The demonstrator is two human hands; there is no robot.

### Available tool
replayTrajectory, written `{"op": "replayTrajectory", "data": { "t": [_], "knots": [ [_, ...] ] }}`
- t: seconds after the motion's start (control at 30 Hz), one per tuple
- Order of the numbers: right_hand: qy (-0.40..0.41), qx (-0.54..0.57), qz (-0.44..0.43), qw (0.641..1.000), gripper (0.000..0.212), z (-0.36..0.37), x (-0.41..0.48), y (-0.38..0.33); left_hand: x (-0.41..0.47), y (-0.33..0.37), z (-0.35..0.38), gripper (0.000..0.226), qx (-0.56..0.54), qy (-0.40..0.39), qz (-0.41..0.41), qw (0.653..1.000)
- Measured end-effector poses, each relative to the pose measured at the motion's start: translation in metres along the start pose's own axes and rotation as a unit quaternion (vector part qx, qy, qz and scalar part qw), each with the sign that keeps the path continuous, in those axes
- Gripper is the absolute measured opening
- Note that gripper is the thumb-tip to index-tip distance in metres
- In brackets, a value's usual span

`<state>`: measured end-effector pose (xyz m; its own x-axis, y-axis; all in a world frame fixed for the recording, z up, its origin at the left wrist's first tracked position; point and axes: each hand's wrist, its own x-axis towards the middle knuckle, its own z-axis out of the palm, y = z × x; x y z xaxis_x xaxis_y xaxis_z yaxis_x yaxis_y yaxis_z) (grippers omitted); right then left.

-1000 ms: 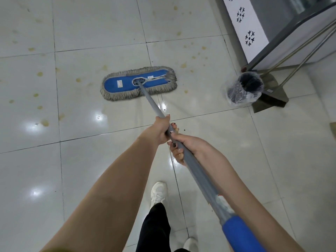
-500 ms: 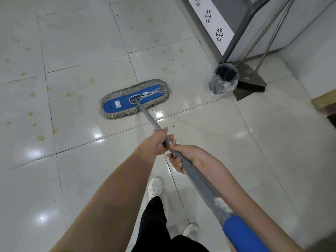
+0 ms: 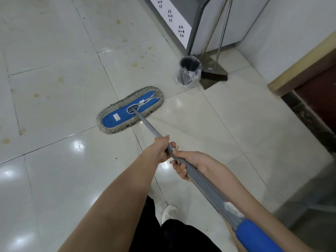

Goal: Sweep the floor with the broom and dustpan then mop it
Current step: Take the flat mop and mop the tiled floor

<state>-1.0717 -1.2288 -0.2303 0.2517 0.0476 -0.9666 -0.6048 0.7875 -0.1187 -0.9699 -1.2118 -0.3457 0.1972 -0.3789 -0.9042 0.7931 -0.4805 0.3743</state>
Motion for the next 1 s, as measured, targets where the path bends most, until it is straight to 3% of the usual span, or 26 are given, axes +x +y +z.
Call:
{"op": "replayTrajectory", "data": {
  "t": [0.2, 0.47, 0.67, 1.0],
  "knots": [
    [0.003, -0.004, 0.001, 1.0, 0.043, -0.009, -0.002, 0.012, -0.005, -0.013, 0.008, 0.018, 0.006, 0.001, -0.007, 1.0],
    [0.003, -0.018, -0.013, 1.0, 0.04, 0.008, 0.015, -0.028, 0.012, 0.025, -0.003, 0.022, -0.013, -0.006, -0.012, 1.0],
    [-0.035, -0.018, -0.012, 0.999, 0.039, 0.032, 0.033, -0.072, 0.033, 0.074, -0.017, 0.022, -0.005, -0.005, -0.018, 1.0],
    [-0.026, 0.003, -0.02, 0.999, 0.039, 0.081, 0.052, -0.175, 0.063, 0.187, -0.036, 0.028, 0.037, -0.014, -0.028, 0.999]
  ]
}}
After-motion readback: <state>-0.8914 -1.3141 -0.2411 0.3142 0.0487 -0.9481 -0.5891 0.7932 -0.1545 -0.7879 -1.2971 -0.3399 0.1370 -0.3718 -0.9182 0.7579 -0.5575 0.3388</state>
